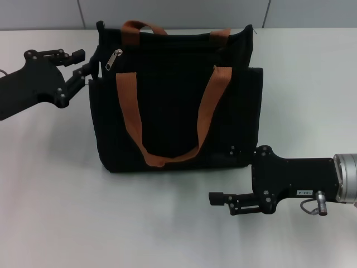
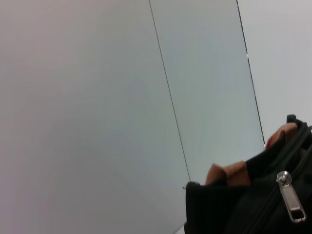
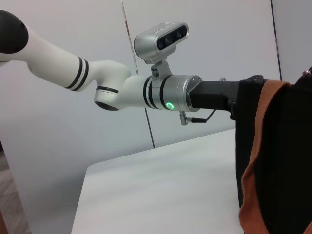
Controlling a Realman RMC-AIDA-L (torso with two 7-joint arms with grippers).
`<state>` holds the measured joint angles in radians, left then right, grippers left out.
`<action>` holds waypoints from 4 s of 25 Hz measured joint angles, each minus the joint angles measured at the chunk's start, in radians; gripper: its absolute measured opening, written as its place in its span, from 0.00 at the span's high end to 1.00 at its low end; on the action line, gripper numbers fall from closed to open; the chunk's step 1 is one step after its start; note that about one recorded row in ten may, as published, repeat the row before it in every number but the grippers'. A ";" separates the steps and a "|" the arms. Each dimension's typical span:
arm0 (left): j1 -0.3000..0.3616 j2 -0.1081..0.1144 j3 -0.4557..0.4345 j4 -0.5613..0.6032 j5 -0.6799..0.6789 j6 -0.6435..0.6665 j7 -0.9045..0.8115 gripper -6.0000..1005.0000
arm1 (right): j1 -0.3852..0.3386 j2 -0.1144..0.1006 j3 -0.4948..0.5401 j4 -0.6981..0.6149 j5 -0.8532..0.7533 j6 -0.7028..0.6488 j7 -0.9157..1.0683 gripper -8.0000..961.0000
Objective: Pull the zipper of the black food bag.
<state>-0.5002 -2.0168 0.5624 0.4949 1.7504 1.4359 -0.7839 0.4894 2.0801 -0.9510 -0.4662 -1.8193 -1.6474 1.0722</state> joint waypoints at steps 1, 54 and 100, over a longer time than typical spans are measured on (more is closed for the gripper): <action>0.001 0.000 0.000 0.000 -0.004 0.003 0.001 0.64 | 0.000 0.000 0.000 0.000 0.000 0.000 0.000 0.18; 0.065 -0.027 0.001 0.000 -0.125 0.180 0.053 0.99 | 0.477 -0.027 -0.073 -0.126 0.006 0.254 1.215 0.61; 0.006 -0.024 -0.026 0.005 -0.141 0.238 -0.029 0.99 | 0.525 0.000 -0.170 -0.152 -0.029 0.370 1.252 0.63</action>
<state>-0.4944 -2.0412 0.5368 0.5003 1.6090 1.6743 -0.8130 1.0143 2.0801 -1.1208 -0.6183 -1.8484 -1.2776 2.3240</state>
